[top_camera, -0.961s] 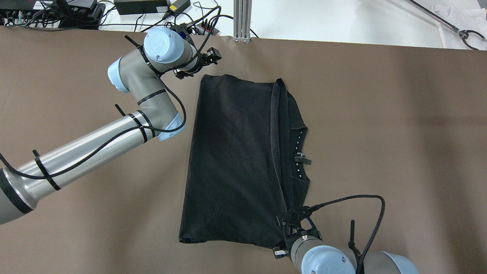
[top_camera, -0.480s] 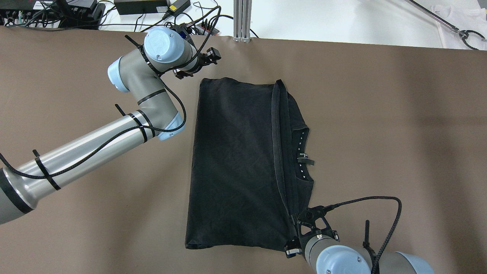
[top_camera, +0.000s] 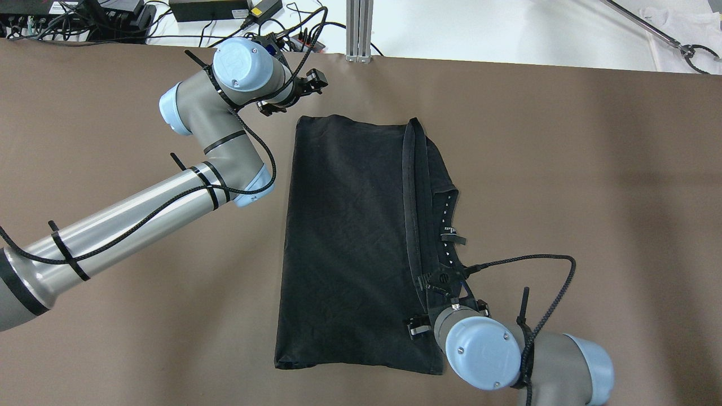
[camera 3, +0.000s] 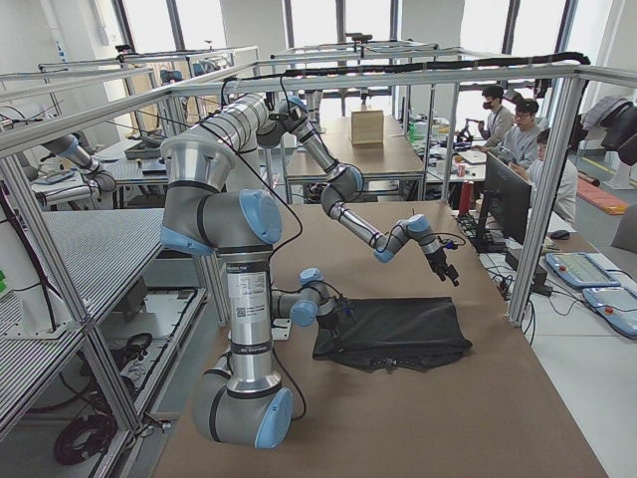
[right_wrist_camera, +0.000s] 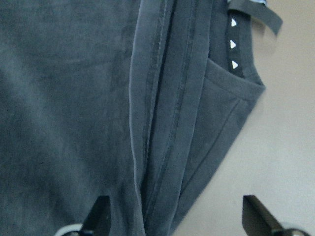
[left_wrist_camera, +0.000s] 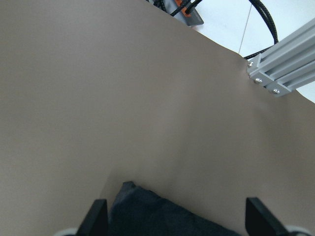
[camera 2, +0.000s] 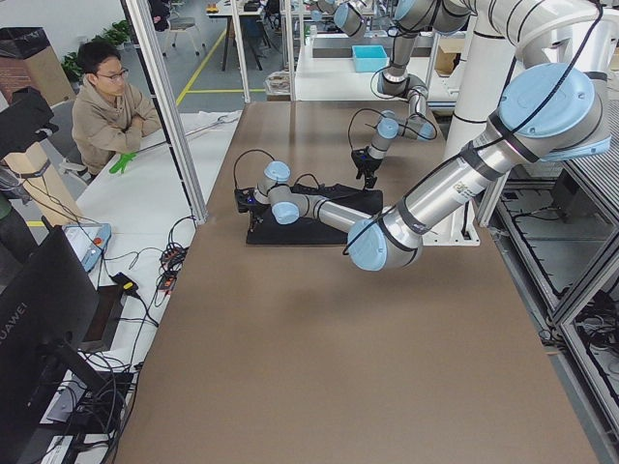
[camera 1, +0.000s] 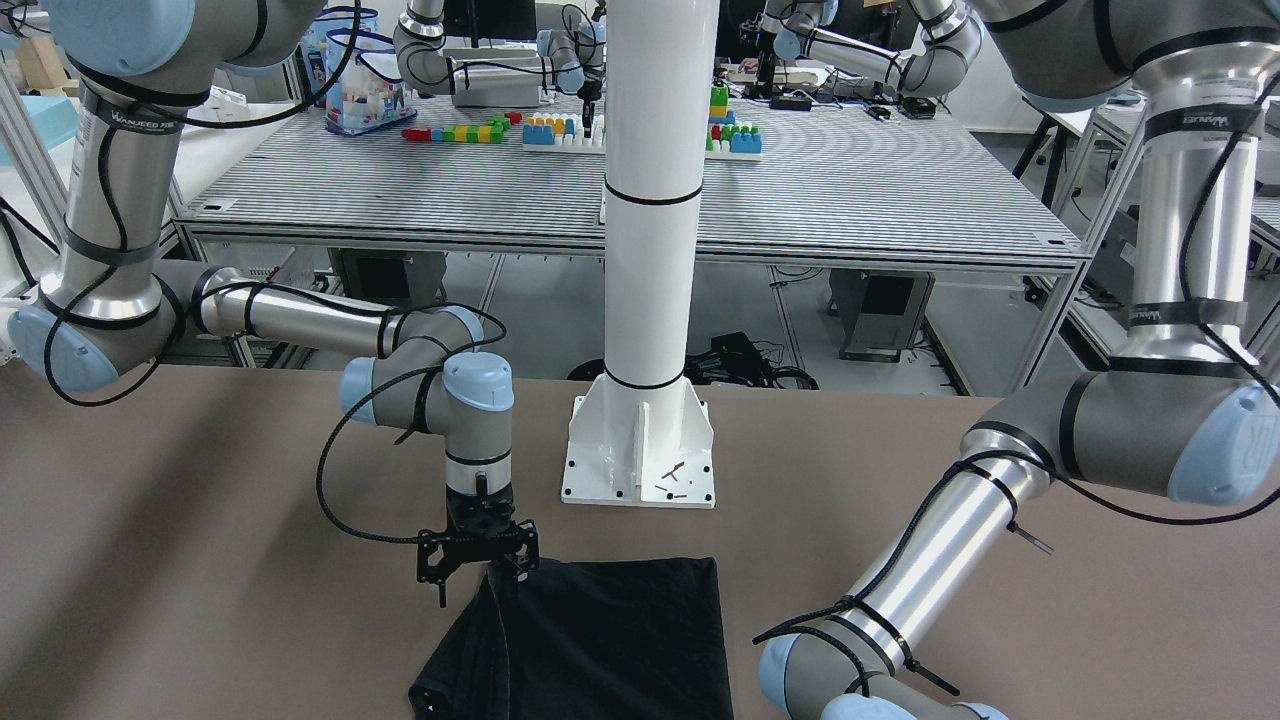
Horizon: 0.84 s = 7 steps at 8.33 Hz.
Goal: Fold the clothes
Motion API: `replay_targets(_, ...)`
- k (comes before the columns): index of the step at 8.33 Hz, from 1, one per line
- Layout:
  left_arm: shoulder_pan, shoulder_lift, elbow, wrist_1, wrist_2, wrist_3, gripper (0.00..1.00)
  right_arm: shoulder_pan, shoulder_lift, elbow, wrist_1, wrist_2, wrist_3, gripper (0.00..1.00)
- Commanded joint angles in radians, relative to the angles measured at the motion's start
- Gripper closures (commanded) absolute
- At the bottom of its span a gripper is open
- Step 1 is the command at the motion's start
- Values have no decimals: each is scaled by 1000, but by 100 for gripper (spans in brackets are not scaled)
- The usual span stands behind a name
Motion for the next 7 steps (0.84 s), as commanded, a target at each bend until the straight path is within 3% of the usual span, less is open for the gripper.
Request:
replay_targets(1, -2, 0, 0, 0, 0, 0, 0, 37, 74, -99, 1, -3, -62, 6)
replay_targets(7, -2, 3, 0, -1, 0, 0, 0, 115, 60, -162, 67, 5, -181, 6)
